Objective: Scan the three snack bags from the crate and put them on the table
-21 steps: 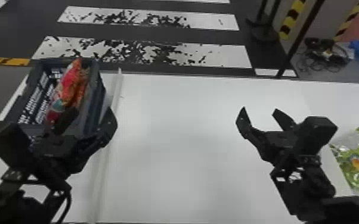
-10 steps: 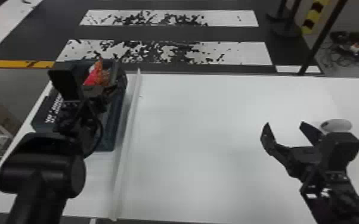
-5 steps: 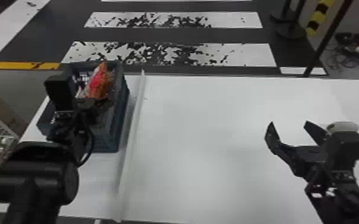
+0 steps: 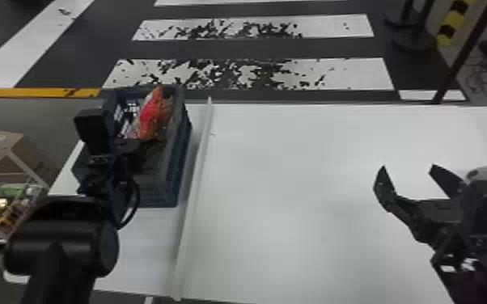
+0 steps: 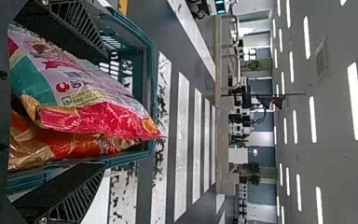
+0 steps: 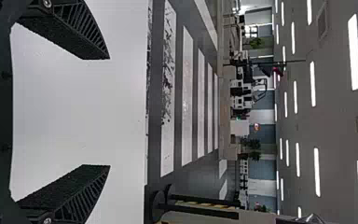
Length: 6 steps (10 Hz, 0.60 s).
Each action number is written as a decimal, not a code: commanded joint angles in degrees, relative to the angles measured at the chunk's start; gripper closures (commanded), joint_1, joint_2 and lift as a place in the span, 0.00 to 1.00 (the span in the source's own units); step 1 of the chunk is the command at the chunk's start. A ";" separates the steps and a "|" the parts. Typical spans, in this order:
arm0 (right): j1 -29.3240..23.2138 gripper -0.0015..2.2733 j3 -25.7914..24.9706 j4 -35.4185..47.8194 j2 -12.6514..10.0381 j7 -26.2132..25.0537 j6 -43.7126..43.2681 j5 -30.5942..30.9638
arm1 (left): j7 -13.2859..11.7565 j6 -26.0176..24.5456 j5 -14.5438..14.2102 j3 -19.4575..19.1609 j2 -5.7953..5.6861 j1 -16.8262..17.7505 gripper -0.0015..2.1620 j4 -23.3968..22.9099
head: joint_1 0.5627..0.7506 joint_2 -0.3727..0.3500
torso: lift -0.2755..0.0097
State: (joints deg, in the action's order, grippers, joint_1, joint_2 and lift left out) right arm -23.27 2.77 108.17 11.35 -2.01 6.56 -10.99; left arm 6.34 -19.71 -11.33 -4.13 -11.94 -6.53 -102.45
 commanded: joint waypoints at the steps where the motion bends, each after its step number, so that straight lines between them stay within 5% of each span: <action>1: -0.37 0.02 -0.31 0.02 0.17 -0.01 -0.62 -0.09 | 0.34 0.06 0.08 0.00 0.17 0.29 0.04 1.03 | 0.70 0.67 | 0.64; 6: -1.25 0.02 -0.75 0.82 0.87 -0.01 -1.50 -1.23 | -0.28 -3.28 -0.09 -1.14 0.25 0.03 0.21 0.94 | 0.70 0.67 | 0.64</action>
State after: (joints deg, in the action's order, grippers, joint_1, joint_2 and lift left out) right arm -24.34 2.05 108.90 12.17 -2.02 5.23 -11.96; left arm 6.04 -21.76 -11.45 -5.02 -11.70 -6.49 -101.50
